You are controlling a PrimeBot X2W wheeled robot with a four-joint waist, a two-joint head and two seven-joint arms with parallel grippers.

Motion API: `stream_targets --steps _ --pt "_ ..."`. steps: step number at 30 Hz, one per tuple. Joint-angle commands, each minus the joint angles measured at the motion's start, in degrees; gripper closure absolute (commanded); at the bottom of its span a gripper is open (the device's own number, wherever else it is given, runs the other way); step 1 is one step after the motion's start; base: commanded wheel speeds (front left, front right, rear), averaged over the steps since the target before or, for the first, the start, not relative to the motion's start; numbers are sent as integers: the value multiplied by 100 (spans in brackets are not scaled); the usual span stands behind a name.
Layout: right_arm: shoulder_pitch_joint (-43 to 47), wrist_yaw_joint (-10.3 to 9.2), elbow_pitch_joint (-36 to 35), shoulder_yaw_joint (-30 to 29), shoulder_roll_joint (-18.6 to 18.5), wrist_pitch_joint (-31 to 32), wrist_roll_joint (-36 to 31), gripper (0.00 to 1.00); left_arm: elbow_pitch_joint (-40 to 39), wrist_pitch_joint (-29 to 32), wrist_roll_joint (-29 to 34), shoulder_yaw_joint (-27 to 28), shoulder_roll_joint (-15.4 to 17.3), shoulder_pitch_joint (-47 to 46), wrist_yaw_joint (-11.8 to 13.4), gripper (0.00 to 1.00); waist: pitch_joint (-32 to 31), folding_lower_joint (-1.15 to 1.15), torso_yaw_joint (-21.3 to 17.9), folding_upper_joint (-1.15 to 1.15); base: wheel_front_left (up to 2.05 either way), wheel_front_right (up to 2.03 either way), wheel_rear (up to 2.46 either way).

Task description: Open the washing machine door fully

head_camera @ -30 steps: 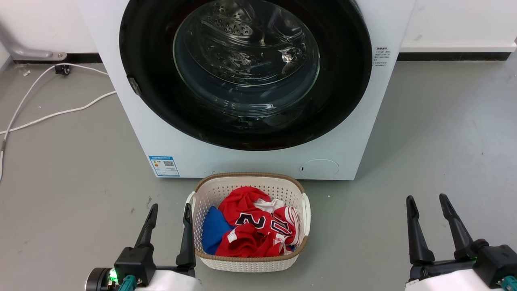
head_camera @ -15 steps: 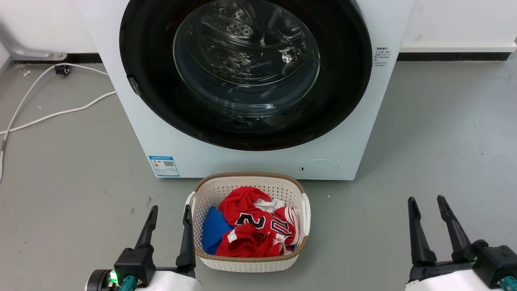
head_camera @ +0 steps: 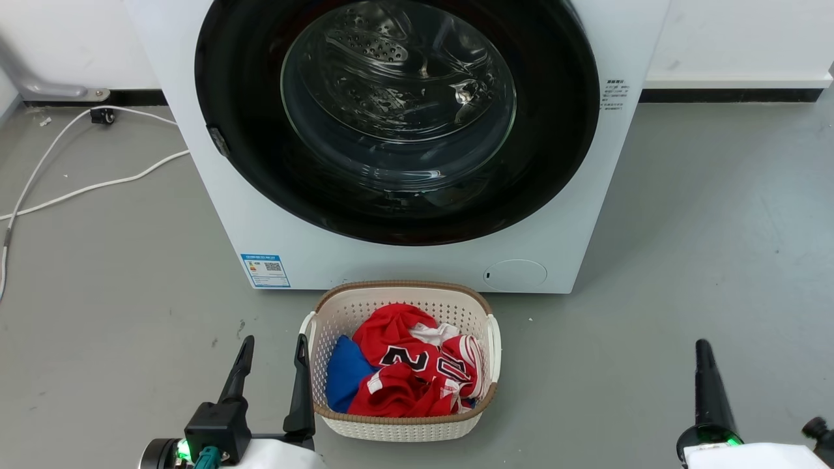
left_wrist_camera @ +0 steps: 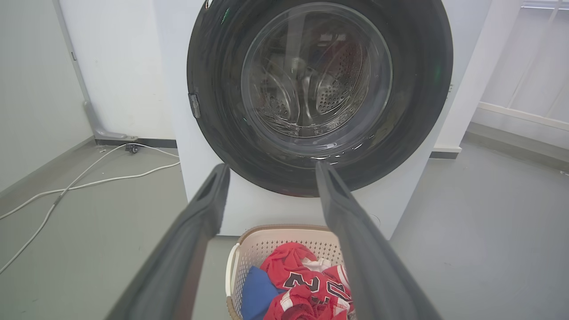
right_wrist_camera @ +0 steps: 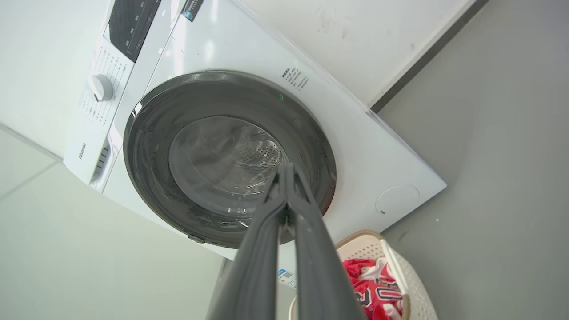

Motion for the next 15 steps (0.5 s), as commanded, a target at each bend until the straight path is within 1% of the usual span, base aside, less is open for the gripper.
stream_targets --steps 1,5,10,12,14,15 --pt "-88 0 124 87 13 -11 728 100 5 -16 5 5 -9 45 7 0 -9 0 -5 0 0 0 0" --pt "-140 0 308 237 12 -10 2732 100 32 -16 4 -7 -9 49 2 0 -22 0 -11 0 0 0 0" --pt "-224 1 220 376 11 -10 4680 100 39 -16 -9 -25 -9 42 22 0 -28 0 7 0 0 0 0" --pt "-185 0 98 371 11 163 5506 100 41 -16 -11 -25 -8 37 34 0 -31 0 11 0 0 0 0" --pt "-123 0 -24 254 5 496 6064 100 42 -16 -7 -23 -9 36 38 0 -35 0 16 0 0 0 0" --pt "-88 0 -90 191 6 687 6224 100 44 -16 -1 -20 -9 38 41 0 -37 0 19 0 0 0 0"
